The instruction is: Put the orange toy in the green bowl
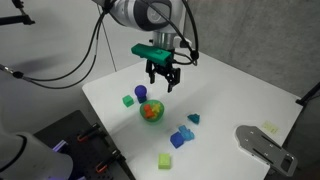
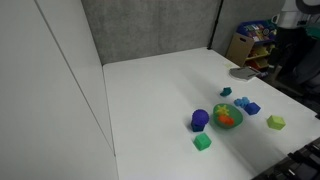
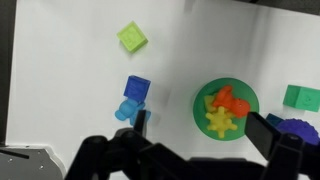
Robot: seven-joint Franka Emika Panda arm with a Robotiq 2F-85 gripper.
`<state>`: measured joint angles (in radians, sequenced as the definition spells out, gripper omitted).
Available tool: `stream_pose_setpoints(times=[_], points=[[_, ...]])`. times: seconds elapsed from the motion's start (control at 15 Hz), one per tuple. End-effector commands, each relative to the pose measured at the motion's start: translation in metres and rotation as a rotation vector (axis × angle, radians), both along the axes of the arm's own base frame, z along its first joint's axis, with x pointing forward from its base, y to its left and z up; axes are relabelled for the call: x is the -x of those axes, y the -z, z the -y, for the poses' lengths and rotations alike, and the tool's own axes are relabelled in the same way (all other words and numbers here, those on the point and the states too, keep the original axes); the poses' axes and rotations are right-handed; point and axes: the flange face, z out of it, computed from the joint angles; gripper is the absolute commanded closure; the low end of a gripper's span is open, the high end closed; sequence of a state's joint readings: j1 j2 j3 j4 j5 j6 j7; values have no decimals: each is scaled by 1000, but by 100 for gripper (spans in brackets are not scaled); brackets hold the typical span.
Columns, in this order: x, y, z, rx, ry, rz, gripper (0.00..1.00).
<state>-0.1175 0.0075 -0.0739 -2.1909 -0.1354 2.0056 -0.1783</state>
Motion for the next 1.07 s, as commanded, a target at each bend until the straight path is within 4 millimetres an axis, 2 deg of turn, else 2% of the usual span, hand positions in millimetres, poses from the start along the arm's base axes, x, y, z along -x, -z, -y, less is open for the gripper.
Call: stream_pose_setpoints(times=[0.0, 0.4, 0.53, 0.73, 1.0], points=[[12, -52, 6, -17, 59, 16, 0], [28, -139, 10, -90, 87, 121, 0], [33, -160, 9, -111, 100, 162, 0], [37, -177, 9, -121, 106, 194, 0], [37, -170, 8, -100, 103, 198, 0]])
